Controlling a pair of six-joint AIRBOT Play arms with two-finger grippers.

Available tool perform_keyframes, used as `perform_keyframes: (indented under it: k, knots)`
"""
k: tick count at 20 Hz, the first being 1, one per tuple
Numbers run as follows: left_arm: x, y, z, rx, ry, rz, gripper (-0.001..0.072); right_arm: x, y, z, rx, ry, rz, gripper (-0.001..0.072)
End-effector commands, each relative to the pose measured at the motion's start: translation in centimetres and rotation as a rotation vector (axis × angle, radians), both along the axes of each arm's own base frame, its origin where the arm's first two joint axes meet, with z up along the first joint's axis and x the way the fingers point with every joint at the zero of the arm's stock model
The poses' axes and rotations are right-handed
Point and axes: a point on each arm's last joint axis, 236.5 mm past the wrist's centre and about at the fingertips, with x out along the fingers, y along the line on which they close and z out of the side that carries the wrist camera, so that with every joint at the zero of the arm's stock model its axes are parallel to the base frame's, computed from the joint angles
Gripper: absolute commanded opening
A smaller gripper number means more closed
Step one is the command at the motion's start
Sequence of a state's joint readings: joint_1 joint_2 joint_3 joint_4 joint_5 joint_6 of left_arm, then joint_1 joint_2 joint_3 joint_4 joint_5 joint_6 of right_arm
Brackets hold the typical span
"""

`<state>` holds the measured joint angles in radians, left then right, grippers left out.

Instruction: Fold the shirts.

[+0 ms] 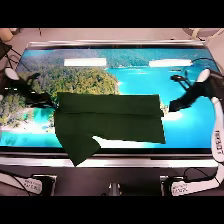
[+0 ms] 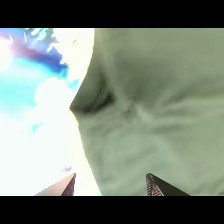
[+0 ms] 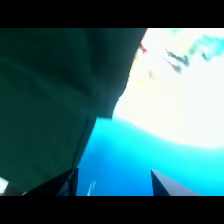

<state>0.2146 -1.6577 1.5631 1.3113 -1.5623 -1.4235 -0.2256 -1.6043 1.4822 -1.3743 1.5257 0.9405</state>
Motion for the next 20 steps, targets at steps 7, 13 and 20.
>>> perform_keyframes:
  k: [7, 13, 20]
  knots:
    - [-17.7, -4.8, -6.3, -0.208, 0.131, 0.116, 0.0527, -11.3, 1.0, -3.6, 0.072, 0.088, -0.123, 0.0436]
    - [-18.9, -6.9, -9.3, -0.255, 0.120, 0.192, 0.0527, -11.5, 1.1, -4.0, 0.074, 0.086, -0.118, 0.0423]
    - [-18.8, -9.9, -10.4, -0.243, 0.147, 0.135, 0.0331, -11.9, 1.1, -4.4, 0.074, 0.097, -0.118, 0.0425]
